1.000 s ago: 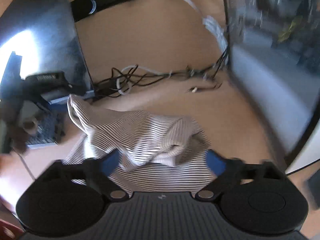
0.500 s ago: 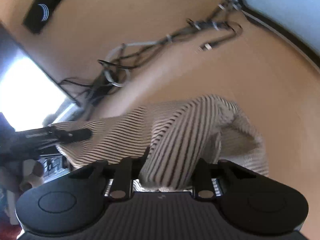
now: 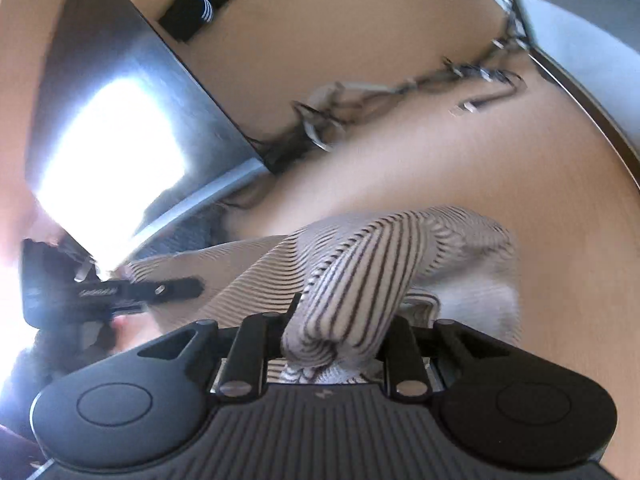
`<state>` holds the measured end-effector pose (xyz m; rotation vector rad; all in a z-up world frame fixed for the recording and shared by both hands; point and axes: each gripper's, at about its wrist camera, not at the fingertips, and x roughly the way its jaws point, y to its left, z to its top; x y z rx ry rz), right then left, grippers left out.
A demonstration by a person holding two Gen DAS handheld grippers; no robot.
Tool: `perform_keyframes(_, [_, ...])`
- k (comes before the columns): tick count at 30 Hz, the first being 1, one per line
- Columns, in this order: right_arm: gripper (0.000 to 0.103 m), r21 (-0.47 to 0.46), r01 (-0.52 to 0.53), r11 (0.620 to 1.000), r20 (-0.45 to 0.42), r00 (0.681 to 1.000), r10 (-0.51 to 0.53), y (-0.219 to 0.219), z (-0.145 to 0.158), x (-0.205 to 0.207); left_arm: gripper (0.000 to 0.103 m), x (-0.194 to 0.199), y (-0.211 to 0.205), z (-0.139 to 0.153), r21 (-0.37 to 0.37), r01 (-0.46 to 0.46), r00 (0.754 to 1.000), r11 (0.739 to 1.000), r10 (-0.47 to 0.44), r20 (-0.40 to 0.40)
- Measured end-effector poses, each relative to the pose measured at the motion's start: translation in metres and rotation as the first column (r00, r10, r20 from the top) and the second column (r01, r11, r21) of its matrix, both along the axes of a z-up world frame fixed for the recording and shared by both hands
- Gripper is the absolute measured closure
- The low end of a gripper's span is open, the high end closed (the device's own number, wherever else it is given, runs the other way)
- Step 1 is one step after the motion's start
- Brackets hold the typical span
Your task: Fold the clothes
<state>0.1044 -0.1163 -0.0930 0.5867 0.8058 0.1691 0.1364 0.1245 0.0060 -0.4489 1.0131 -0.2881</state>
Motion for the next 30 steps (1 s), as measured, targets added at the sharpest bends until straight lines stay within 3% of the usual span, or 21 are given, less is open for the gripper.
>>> perform_keyframes(4, [0.080, -0.147, -0.014, 0.989, -0.056, 0.998, 0.006, 0.013, -0.033, 0.006, 0.060, 0.001, -0.005, -0.034, 0.041, -0.010, 0.999, 0.999, 0.012, -0.052])
perform_keyframes(5, [0.072, -0.180, -0.021, 0.983, -0.073, 0.997, 0.008, 0.015, -0.039, 0.007, 0.057, 0.001, -0.004, -0.036, 0.039, -0.013, 0.998, 0.999, 0.015, -0.056])
perform_keyframes(9, [0.055, -0.199, -0.003, 0.980, -0.095, 0.995, -0.017, 0.008, -0.036, -0.005, 0.036, -0.014, 0.016, -0.019, 0.117, -0.021, 1.000, 0.993, 0.023, -0.015])
perform_keyframes(10, [0.046, -0.220, 0.004, 0.976, -0.098, 0.995, -0.026, 0.004, -0.031, -0.012, 0.027, -0.018, 0.023, -0.012, 0.138, -0.023, 1.000, 0.990, 0.023, 0.000])
perform_keyframes(12, [0.036, -0.278, 0.017, 0.960, -0.071, 0.997, -0.038, 0.000, -0.018, -0.023, 0.024, -0.024, 0.032, 0.001, 0.162, -0.024, 0.999, 0.987, 0.020, 0.030])
perform_keyframes(15, [0.027, -0.352, 0.043, 0.935, -0.016, 0.999, -0.052, -0.005, 0.003, -0.038, 0.019, -0.031, 0.032, 0.020, 0.132, -0.013, 0.997, 0.991, 0.002, 0.083])
perform_keyframes(17, [0.008, -0.355, 0.072, 0.932, 0.048, 0.997, -0.059, -0.005, 0.013, -0.038, 0.011, -0.029, 0.022, 0.024, 0.060, 0.007, 0.995, 0.998, -0.013, 0.096])
perform_keyframes(20, [0.000, -0.301, 0.093, 0.949, 0.116, 0.991, -0.060, -0.006, 0.017, -0.020, 0.007, -0.022, -0.003, 0.018, -0.022, 0.057, 0.994, 0.998, -0.055, 0.092])
perform_keyframes(23, [0.000, -0.224, 0.113, 0.968, 0.167, 0.983, -0.076, -0.007, 0.005, 0.004, 0.007, -0.013, -0.031, -0.002, -0.021, 0.085, 0.994, 0.996, -0.083, 0.066])
perform_keyframes(26, [0.000, -0.061, 0.095, 0.994, 0.089, 0.992, -0.089, -0.018, -0.029, 0.031, 0.005, -0.010, -0.045, -0.024, 0.012, 0.046, 0.999, 0.999, -0.046, 0.010])
perform_keyframes(29, [0.000, -0.036, 0.126, 0.991, 0.018, 0.992, -0.126, -0.018, -0.057, 0.040, 0.000, -0.013, -0.053, -0.033, 0.027, 0.017, 1.000, 0.999, -0.018, 0.015])
perform_keyframes(30, [0.000, -0.036, 0.137, 0.990, 0.040, 0.990, -0.136, -0.017, -0.060, 0.036, 0.000, -0.013, -0.053, -0.035, 0.031, 0.003, 1.000, 1.000, -0.003, 0.016])
